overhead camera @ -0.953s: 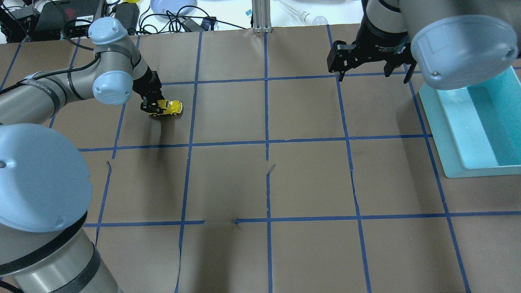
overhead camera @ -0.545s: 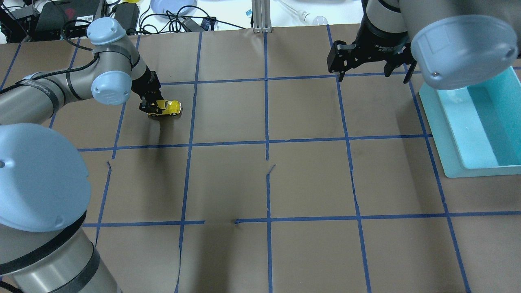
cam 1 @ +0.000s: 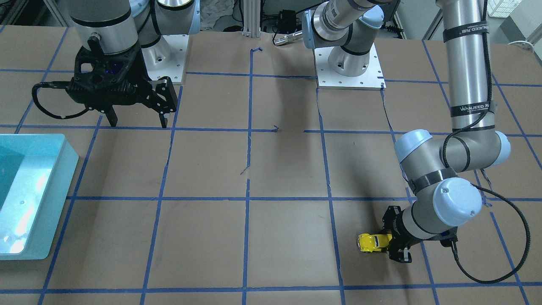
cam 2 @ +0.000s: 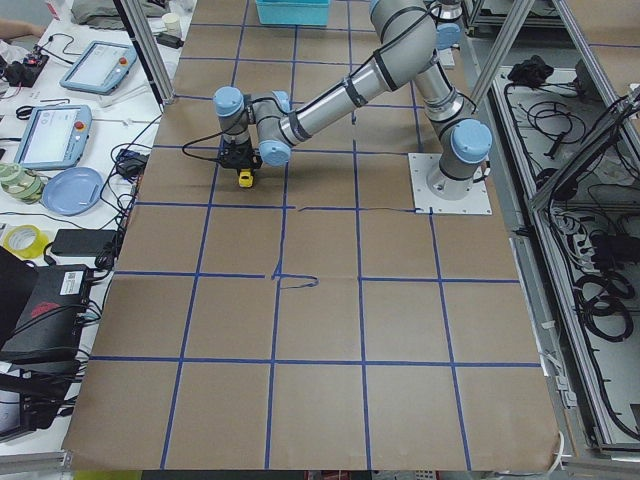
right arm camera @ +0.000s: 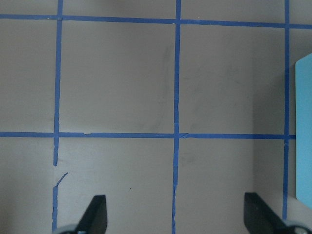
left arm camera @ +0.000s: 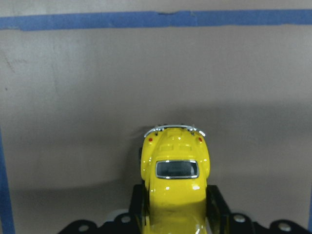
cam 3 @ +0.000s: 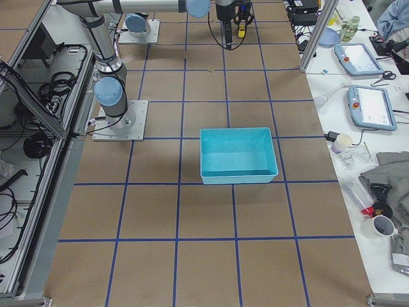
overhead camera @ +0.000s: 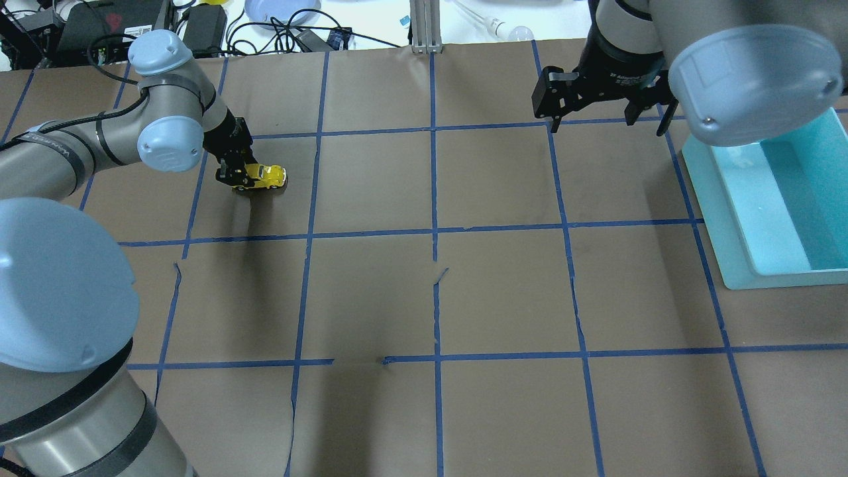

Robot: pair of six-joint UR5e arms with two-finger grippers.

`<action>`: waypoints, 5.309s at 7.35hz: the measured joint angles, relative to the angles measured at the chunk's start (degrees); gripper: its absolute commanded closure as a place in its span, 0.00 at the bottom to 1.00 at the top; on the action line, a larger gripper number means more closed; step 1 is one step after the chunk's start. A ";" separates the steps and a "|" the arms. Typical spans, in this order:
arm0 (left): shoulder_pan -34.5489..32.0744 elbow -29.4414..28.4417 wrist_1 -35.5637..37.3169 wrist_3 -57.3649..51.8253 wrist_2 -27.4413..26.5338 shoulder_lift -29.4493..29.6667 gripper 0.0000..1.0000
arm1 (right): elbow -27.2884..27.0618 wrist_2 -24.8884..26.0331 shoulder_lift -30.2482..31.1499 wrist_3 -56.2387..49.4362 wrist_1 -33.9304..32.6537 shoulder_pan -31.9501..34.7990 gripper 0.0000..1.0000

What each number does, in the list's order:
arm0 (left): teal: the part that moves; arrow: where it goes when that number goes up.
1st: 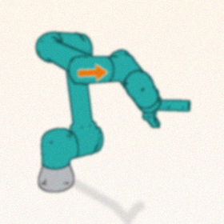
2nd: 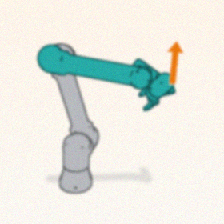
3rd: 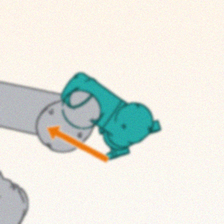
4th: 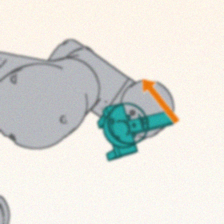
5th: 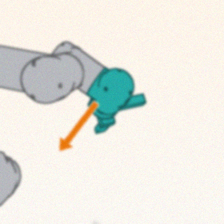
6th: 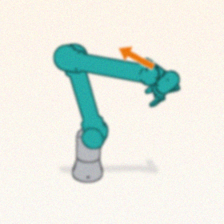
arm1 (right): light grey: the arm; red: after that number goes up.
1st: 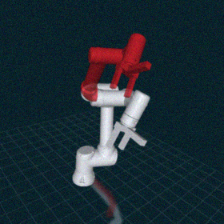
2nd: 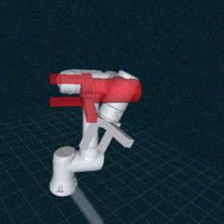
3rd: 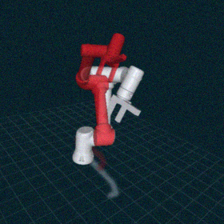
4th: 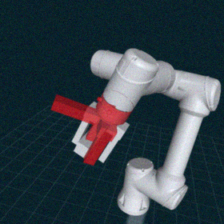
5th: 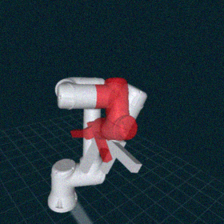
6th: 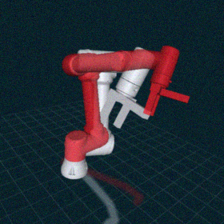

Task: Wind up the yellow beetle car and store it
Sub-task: 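Press the car down and drag it back toward the robot with the left gripper, then open the left gripper and lift it off the car, then lower the open right gripper over the rolled yellow car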

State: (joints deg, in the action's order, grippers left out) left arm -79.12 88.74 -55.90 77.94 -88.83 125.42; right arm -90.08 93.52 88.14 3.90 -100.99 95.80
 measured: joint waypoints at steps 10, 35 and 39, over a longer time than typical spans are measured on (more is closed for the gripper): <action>3.65 0.10 -1.09 -4.39 -0.03 -0.03 0.19 | -0.01 0.09 0.01 -0.03 0.00 -0.03 0.00; -9.59 -0.06 -33.04 -82.22 -2.48 -32.10 0.00 | 0.51 -0.06 -6.97 -24.92 -3.19 -0.35 0.00; -8.71 3.87 -28.25 -81.23 -2.59 -33.88 0.00 | -0.70 -0.31 -16.73 -44.57 -13.52 -0.50 0.00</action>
State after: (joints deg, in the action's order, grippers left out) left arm -87.83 92.61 -84.15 -3.30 -91.42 91.55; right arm -90.77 93.21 71.41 -40.68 -114.50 95.30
